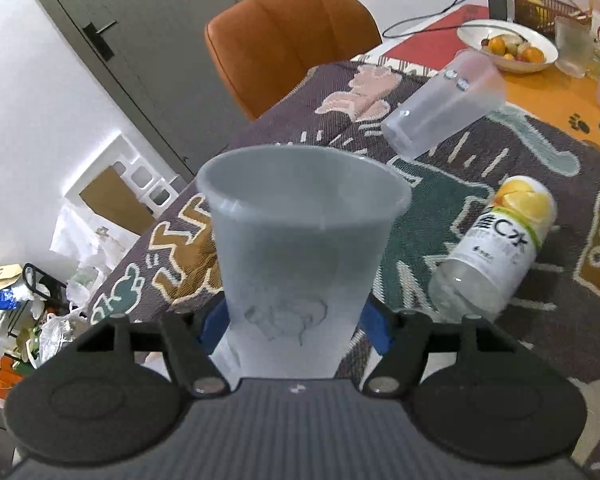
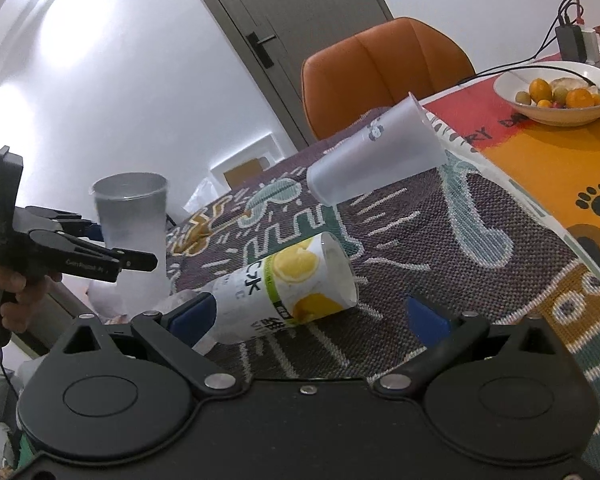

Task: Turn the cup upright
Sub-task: 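Close the left gripper on the frosted cup and lift it, then carry the frosted cup toward the right tool while the right tool approaches it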

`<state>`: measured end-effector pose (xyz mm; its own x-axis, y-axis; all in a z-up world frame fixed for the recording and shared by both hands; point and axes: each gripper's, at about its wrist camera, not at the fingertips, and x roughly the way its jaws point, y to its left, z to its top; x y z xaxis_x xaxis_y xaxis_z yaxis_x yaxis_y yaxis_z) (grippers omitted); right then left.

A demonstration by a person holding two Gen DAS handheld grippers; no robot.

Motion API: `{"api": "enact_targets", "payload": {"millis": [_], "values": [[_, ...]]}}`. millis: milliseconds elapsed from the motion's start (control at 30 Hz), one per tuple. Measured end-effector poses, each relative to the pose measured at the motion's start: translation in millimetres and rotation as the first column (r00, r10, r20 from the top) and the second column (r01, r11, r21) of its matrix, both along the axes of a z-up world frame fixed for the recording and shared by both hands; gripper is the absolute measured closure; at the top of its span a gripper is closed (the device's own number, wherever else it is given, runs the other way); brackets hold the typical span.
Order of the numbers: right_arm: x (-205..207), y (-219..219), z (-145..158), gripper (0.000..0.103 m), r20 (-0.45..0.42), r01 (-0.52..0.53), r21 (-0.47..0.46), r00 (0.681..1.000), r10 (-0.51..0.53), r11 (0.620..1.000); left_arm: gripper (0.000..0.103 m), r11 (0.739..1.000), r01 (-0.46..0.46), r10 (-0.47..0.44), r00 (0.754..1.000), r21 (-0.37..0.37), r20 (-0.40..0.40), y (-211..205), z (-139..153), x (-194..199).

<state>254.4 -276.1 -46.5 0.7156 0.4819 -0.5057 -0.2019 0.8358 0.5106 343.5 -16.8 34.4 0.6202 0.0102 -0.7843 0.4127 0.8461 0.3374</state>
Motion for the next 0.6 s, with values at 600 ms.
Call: {"api": "enact_targets", "payload": {"millis": [600], "values": [[-52.7,-17.8,7.4,0.000,0.047,-0.027,0.045,0.999,0.025,0.999,0.035,0.998,-0.011,0.007,0.997,0.057,0.074,-13.4,44.5,-102.2]]}}
